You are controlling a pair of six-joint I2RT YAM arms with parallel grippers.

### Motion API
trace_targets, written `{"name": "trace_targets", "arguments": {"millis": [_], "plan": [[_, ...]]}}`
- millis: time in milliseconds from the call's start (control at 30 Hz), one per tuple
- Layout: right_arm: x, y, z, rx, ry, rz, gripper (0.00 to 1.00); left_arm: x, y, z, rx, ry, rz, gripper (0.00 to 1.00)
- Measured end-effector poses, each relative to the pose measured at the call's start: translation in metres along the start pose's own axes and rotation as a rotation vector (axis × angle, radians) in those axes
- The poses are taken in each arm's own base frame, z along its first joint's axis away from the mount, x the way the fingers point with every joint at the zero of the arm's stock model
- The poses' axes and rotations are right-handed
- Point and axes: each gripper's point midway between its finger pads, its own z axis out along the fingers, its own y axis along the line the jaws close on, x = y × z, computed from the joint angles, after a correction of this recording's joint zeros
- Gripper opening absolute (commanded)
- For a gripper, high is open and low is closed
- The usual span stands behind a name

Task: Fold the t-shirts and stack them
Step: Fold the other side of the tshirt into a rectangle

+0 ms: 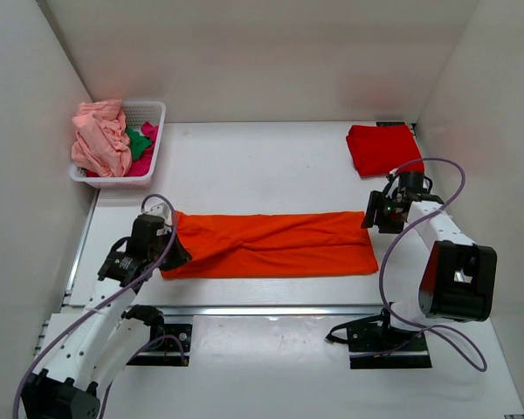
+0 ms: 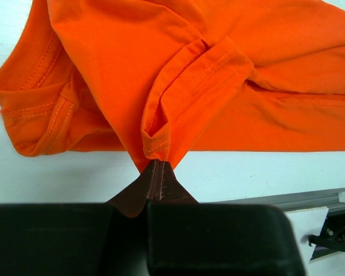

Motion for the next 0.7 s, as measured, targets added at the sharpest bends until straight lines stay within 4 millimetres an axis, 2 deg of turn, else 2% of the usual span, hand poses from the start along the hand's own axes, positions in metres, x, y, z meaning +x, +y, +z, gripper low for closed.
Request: {"name": "trace_targets", "arguments": {"millis": [133, 267, 500, 600, 700], "plan": [[-0.008, 0.002, -0.002, -0.003, -0.018, -0.006, 0.54, 0.004, -0.005, -0.002, 0.024, 0.01, -0.007, 0.0], [-0.016, 0.004, -0.004, -0.006, -0.036, -0.01, 0.54, 0.02, -0.011, 0.002, 0.044, 0.073, 0.025, 0.0], [-0.016, 0.006, -0.002, -0.009, -0.036, -0.005, 0.54, 0.039, -0.014, 0.01, 0.038, 0.18, 0.065, 0.0], [-0.016, 0.006, -0.002, -0.011, -0.037, -0.006, 0.54, 0.039, -0.009, 0.011, 0.017, 0.186, 0.068, 0.0], [-0.016, 0.006, -0.002, -0.012, -0.036, -0.006, 0.54, 0.026, 0.0, 0.013, -0.015, 0.137, 0.049, 0.0]]}}
